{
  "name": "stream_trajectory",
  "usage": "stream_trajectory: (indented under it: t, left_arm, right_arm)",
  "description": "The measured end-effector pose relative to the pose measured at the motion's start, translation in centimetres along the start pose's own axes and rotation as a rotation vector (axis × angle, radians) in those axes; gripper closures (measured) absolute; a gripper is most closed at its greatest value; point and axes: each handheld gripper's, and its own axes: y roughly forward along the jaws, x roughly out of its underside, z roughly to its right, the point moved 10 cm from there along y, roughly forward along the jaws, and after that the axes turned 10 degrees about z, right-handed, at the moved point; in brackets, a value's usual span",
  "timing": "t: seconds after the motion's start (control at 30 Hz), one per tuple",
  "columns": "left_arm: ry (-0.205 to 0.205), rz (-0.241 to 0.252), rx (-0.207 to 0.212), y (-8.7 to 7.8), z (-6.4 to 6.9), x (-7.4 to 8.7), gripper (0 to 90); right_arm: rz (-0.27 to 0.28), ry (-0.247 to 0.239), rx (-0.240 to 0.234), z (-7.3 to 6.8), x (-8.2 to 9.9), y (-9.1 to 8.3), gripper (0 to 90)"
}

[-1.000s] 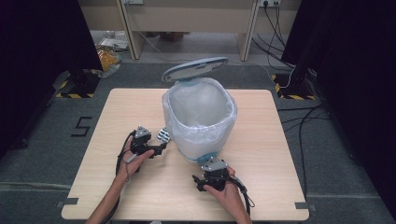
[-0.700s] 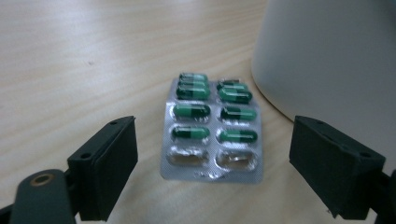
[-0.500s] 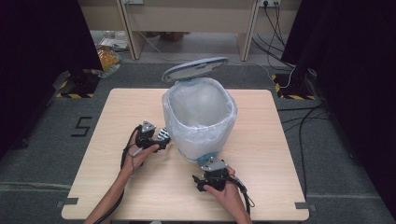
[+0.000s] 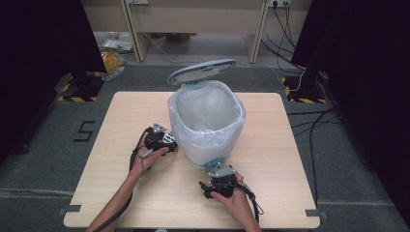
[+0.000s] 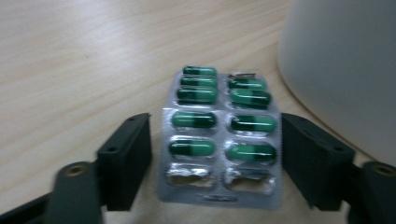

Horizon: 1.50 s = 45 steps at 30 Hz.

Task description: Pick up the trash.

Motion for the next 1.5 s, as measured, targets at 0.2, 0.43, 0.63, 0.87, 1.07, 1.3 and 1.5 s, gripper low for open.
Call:
stream_trajectory:
  t: [0.2,0.43,0.63,0.87,1.07,1.3,1.5]
  left_arm:
    - [0.015,-0.024,-0.009,-0.3,-0.4,0.0,33.8]
    - [0.041,-0.028,0.001,-2.5,-0.8,1.2,33.8]
    - [0.063,-0.041,0.01,-5.3,-0.9,2.9,33.8]
    - [0.057,-0.047,0.016,-5.5,-0.5,2.8,24.6]
    - [0.039,-0.041,0.01,-4.2,-0.3,2.4,27.4]
    - [0.052,-0.023,0.005,-4.4,-0.2,2.0,33.9]
    - [0.024,0.034,0.002,-5.8,-0.2,0.9,33.9]
  right_arm:
    - [0.001,-0.002,0.0,0.0,0.0,0.0,19.0]
    - [0.003,0.001,-0.001,0.0,0.0,0.0,19.0]
    - [0.0,-0.001,-0.003,0.0,0.0,0.0,19.0]
    - [0.0,0.001,-0.003,0.0,0.0,0.0,19.0]
    - [0.001,0.0,-0.006,0.0,0.0,0.0,19.0]
    - [0.002,-0.003,-0.003,0.0,0.0,0.0,19.0]
    - [0.001,-0.001,-0.004,0.0,0.0,0.0,19.0]
